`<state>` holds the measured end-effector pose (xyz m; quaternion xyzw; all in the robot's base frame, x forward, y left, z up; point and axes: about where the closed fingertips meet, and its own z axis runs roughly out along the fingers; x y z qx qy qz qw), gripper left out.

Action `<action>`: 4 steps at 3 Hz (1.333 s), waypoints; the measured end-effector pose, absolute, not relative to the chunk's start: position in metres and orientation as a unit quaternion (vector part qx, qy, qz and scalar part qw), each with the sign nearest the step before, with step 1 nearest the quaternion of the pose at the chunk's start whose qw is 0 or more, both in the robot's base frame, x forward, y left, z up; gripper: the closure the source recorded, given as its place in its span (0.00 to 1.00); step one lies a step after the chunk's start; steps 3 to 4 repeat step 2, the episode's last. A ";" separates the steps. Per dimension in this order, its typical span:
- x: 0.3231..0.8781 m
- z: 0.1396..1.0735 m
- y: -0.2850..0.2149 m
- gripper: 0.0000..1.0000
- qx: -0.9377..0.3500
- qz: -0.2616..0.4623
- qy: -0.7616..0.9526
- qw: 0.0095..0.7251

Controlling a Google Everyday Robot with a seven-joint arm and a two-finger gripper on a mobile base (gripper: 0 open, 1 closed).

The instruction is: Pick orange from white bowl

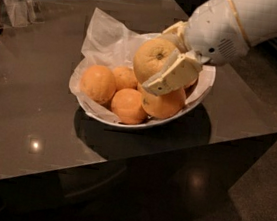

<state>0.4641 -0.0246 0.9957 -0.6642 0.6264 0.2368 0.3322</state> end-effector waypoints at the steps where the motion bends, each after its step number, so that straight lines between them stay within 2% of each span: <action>1: 0.435 1.000 -0.048 1.00 -0.637 0.254 0.629 0.365; 4: 0.433 1.002 -0.052 1.00 -0.632 0.256 0.632 0.369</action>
Offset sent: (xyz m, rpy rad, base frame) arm -0.0244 -0.0195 0.0040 0.0686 -0.0049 -0.0337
